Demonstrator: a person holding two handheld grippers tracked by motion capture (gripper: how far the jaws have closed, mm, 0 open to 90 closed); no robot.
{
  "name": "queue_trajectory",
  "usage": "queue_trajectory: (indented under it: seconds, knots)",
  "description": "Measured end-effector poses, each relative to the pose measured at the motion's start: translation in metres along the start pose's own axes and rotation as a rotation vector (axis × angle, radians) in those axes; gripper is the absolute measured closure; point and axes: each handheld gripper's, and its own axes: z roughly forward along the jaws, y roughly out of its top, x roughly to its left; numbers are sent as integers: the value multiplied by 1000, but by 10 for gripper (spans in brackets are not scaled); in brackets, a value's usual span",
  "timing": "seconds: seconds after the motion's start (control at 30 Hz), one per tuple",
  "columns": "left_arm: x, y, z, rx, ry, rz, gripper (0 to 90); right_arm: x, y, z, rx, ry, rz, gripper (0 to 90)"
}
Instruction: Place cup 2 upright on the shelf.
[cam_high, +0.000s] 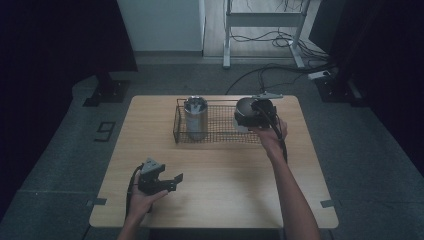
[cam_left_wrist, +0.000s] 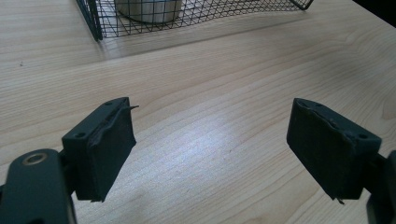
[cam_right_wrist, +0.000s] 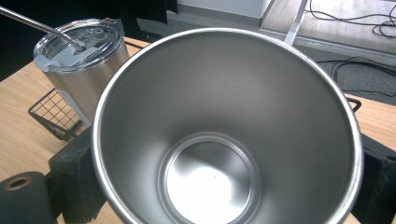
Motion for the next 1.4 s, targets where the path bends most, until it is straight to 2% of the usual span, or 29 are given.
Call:
queue_trajectory:
  seconds: [0.63,0.87,1.1,1.4]
  knots:
    - [1,-1,1,7,-4,3,152,-5,8,24,31,-14,-10,71]
    - [3,-1,1,5,-3,-3,153,-8,11,33,41,-3,6,71]
    - [3,-1,1,9,-10,0,154,-10,14,41,60,-13,-1,71]
    - [2,-1,-1,7,-20,0,153,-15,16,50,74,-22,13,71]
